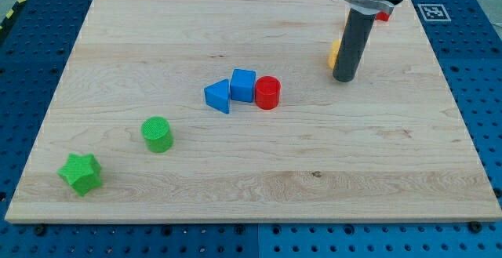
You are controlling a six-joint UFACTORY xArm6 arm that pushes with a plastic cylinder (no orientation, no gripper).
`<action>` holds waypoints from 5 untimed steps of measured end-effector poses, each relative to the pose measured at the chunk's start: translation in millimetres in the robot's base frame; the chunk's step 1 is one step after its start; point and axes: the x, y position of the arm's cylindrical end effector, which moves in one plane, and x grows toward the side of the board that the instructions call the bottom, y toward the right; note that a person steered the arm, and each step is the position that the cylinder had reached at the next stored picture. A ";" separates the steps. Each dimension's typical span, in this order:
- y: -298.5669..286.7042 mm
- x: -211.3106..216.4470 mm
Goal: Move yellow heart closer to yellow hexagon
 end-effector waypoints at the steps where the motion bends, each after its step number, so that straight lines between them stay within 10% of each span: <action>1: 7.3 -10.0; 5: 7.3 0.1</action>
